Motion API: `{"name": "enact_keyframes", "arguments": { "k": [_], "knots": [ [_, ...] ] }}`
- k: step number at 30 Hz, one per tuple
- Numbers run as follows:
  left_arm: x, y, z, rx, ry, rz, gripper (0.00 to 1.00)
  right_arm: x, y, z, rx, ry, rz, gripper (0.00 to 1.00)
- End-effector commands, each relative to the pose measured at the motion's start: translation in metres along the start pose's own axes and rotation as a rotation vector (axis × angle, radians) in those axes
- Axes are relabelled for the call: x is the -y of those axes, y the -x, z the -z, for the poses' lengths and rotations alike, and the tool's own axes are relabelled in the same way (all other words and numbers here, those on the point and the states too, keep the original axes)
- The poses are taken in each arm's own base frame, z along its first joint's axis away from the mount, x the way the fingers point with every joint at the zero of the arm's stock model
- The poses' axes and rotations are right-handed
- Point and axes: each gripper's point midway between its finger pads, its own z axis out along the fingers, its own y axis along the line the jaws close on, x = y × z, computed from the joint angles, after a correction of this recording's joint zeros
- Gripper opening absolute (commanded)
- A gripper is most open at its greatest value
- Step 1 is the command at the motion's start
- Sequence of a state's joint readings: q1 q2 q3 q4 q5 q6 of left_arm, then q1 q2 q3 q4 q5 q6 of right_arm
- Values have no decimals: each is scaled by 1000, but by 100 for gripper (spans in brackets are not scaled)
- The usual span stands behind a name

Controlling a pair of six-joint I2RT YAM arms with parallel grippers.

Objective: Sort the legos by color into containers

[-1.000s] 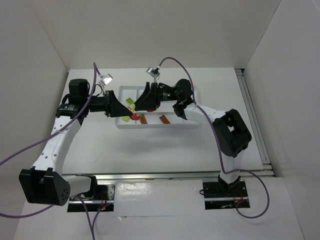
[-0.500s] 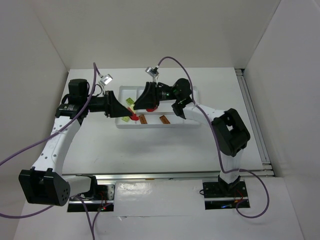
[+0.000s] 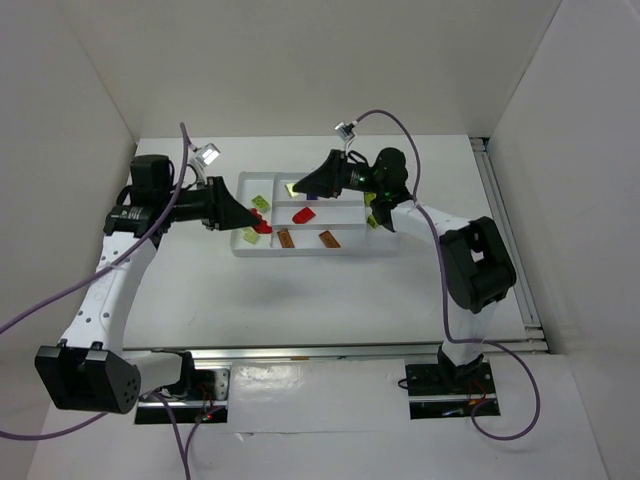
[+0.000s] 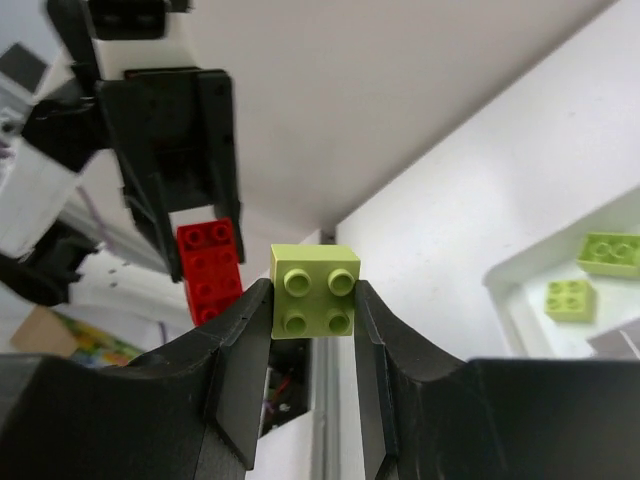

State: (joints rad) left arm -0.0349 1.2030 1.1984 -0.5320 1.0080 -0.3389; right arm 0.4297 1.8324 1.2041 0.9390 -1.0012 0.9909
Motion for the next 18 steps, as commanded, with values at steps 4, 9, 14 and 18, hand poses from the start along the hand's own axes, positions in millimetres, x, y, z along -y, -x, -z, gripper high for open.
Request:
{"name": "enact_keyframes", "arguments": {
  "k": [4, 9, 14, 18],
  "knots": [
    [-45, 38, 42, 179, 469, 42, 0, 50, 13, -37, -7, -255, 115, 9],
    [-97, 24, 77, 181, 830, 205, 0, 134, 0, -69, -47, -515, 143, 9],
    [-106, 14, 93, 211, 937, 242, 0, 191, -13, -92, -84, -638, 148, 9],
    [-109, 5, 94, 203, 949, 249, 0, 225, -29, -112, -112, -660, 144, 11]
  ]
}}
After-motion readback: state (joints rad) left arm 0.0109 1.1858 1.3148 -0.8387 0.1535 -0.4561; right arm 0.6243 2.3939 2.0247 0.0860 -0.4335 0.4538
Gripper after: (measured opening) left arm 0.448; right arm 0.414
